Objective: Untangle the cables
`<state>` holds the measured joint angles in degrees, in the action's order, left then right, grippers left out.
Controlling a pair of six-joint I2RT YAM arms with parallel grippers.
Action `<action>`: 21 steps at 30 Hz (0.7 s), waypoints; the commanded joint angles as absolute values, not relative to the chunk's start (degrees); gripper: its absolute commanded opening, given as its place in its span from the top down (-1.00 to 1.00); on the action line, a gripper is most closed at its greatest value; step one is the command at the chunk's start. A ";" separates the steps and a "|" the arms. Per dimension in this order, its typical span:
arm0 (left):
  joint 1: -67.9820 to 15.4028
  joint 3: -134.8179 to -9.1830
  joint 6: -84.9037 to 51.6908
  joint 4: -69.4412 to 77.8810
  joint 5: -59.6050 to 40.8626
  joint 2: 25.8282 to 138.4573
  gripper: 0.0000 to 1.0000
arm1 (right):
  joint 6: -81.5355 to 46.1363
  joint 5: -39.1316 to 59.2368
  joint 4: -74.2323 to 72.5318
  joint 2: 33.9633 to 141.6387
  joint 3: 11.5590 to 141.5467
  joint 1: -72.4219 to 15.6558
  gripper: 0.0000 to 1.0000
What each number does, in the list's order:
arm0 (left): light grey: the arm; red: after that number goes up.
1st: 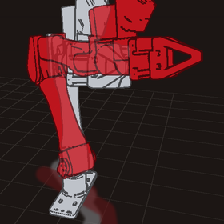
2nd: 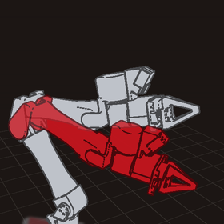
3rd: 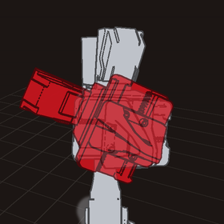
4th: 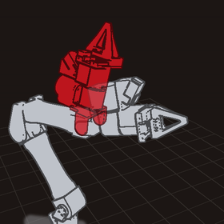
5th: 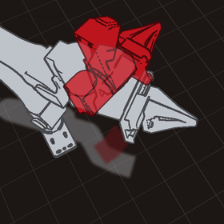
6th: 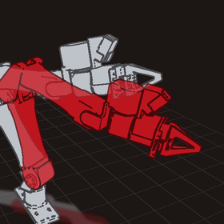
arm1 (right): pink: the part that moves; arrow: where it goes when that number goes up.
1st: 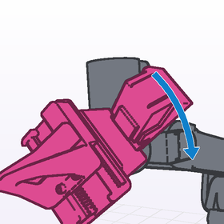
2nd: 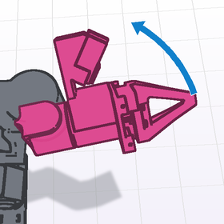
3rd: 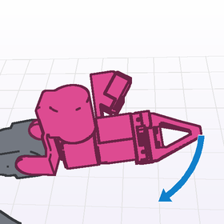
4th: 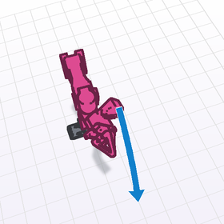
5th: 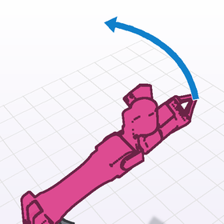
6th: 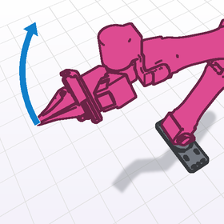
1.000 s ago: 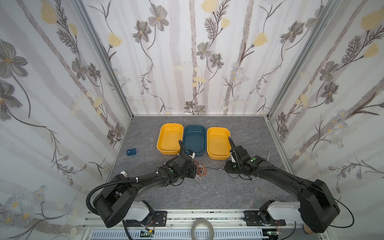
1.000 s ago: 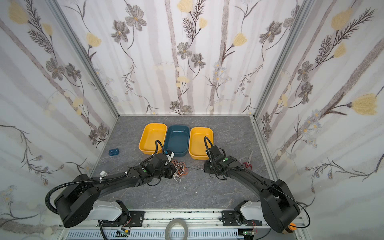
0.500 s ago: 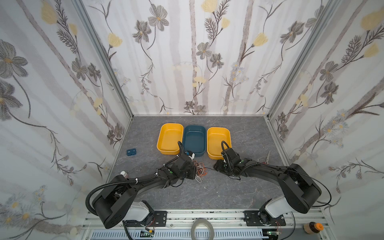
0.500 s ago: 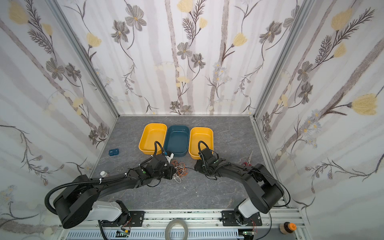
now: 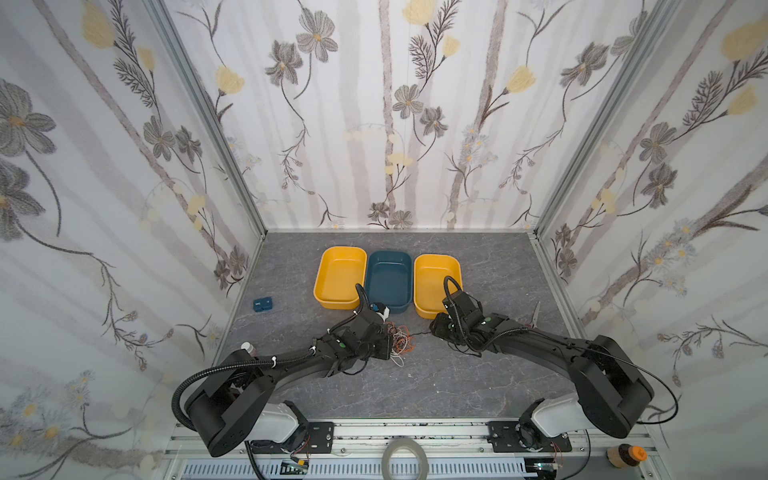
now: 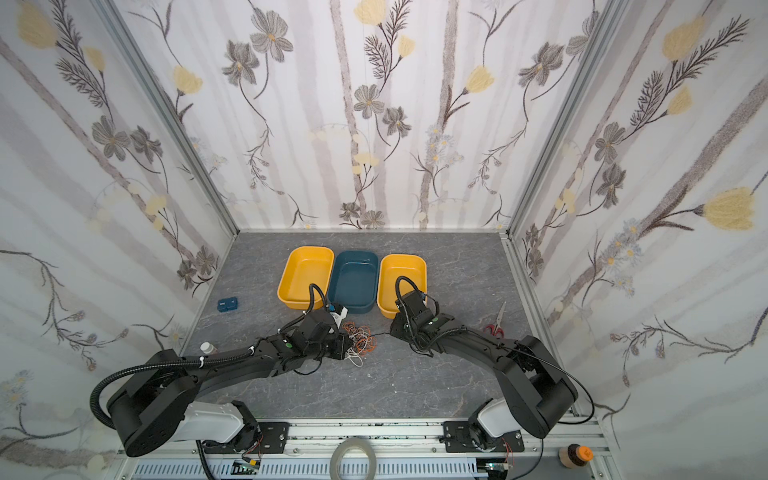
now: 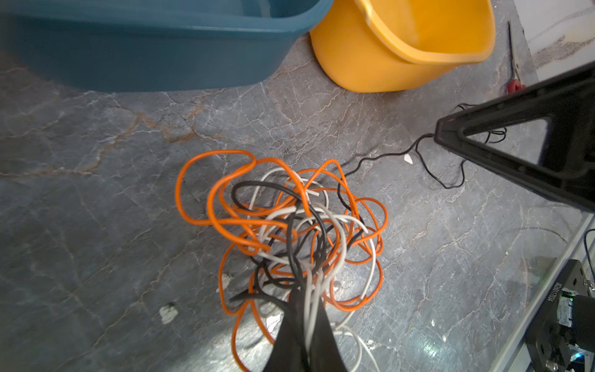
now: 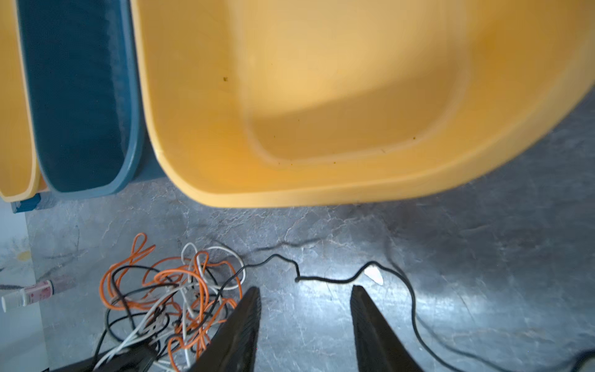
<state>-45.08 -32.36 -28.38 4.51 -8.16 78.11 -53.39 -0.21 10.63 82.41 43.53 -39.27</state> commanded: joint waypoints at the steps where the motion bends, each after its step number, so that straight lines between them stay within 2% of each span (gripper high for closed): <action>1: -45.04 -32.37 -28.75 6.74 -8.28 78.03 0.88 | -52.49 -1.51 14.07 80.93 43.66 -39.71 0.04; 6: -45.26 -32.35 -29.19 7.43 -8.96 77.75 0.88 | -56.14 0.75 10.67 81.04 41.97 -41.21 0.01; 11: -45.89 -32.30 -29.43 7.77 -9.23 77.79 0.88 | -61.02 2.03 3.69 85.63 41.24 -41.63 -0.07; 21: -46.86 -31.36 -30.11 8.87 -8.96 77.43 0.88 | -66.01 -7.50 1.68 90.55 43.38 -43.07 0.00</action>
<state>-46.76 -31.57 -29.43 6.96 -9.10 77.73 -64.07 -3.40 3.27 89.65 42.09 -43.00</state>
